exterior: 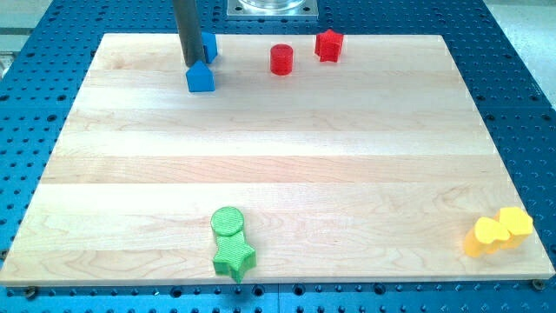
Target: Move the blue triangle to the bottom right of the blue cube
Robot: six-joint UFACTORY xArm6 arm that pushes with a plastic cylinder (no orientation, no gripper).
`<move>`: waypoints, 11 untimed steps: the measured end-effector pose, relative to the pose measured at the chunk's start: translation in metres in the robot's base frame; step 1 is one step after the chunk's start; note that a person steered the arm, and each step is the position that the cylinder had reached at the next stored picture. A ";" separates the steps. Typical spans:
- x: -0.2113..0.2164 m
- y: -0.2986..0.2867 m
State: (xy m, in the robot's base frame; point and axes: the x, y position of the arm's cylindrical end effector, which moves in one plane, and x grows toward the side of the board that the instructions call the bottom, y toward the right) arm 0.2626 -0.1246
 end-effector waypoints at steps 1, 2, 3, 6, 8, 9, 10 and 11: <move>0.017 -0.027; 0.076 -0.044; 0.075 -0.003; 0.052 0.017; 0.059 -0.004; 0.042 -0.003; 0.031 0.001; 0.031 0.056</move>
